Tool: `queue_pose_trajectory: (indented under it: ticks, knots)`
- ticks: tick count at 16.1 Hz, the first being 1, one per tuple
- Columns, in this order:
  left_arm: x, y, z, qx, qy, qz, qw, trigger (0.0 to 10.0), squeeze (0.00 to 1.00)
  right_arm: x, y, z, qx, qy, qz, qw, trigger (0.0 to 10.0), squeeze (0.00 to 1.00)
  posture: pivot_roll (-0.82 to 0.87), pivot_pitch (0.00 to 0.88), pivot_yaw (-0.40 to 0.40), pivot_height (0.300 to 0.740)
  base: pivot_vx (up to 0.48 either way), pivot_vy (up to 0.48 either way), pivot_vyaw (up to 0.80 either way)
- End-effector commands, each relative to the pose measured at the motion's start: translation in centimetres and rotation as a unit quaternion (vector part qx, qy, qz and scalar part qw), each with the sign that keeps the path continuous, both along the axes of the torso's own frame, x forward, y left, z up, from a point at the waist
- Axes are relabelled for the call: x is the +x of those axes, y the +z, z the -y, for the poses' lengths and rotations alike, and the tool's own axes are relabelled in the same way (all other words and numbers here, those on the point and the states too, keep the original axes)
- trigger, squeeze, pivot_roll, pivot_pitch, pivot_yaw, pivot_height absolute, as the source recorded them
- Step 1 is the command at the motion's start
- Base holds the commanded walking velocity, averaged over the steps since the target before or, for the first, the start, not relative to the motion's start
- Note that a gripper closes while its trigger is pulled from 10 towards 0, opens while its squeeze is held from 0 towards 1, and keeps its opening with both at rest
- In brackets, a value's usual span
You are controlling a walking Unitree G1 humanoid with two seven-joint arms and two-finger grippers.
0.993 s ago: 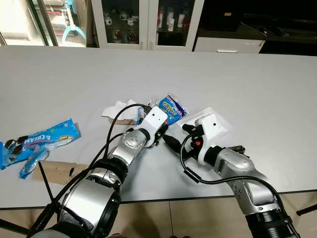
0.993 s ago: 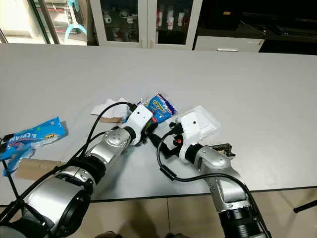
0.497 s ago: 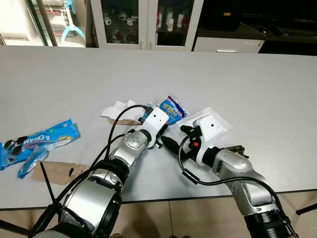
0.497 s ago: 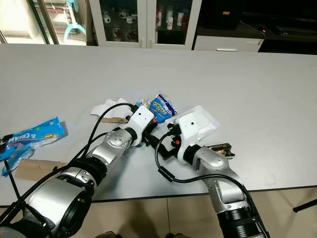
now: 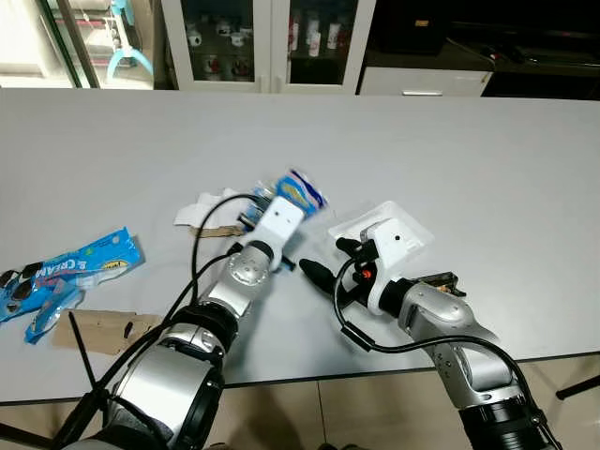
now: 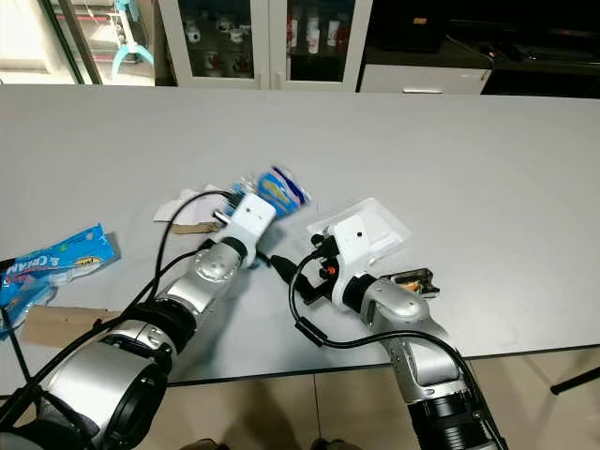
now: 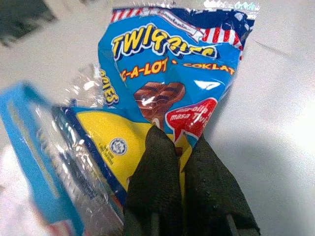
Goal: Picking trash to rubbish bin
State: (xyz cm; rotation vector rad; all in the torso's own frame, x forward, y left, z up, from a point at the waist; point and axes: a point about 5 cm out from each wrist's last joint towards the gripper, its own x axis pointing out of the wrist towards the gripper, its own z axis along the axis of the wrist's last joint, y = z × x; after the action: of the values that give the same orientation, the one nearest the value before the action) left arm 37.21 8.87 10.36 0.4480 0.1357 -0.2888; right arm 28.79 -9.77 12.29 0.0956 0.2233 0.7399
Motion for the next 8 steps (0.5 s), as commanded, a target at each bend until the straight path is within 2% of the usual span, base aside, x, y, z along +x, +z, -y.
queue_pose_trajectory:
  ticks: [1,2,5,7,8]
  knots:
    - [0.2,1.1,0.2,-0.022,0.010,0.039,0.999,10.0,0.00,0.2,0.1,0.3,0.008,-0.009,0.005,1.000,10.0,0.00,-0.09,0.049,-0.049,0.740,0.000,0.000,0.00]
    - [0.3,2.0,0.1,-0.055,0.021,0.072,0.996,10.0,0.00,0.3,0.4,0.3,0.016,-0.014,0.012,1.000,10.0,0.00,-0.09,0.046,-0.049,0.740,0.000,0.000,0.00]
    - [0.4,2.9,0.1,-0.089,0.026,0.103,0.990,10.0,0.00,0.5,0.7,0.2,0.023,-0.013,0.019,0.999,10.0,0.00,-0.09,0.043,-0.051,0.740,0.000,0.000,0.00]
    - [0.3,4.7,-0.1,-0.141,0.036,0.162,0.976,10.0,0.00,0.9,1.5,0.4,0.042,-0.032,0.045,0.998,10.0,0.00,-0.09,0.041,-0.053,0.740,0.000,0.000,0.00]
    - [0.3,4.8,-0.1,-0.144,0.036,0.168,0.975,10.0,0.00,1.0,1.6,0.4,0.043,-0.038,0.050,0.997,10.0,0.00,-0.09,0.040,-0.052,0.740,0.000,0.000,0.00]
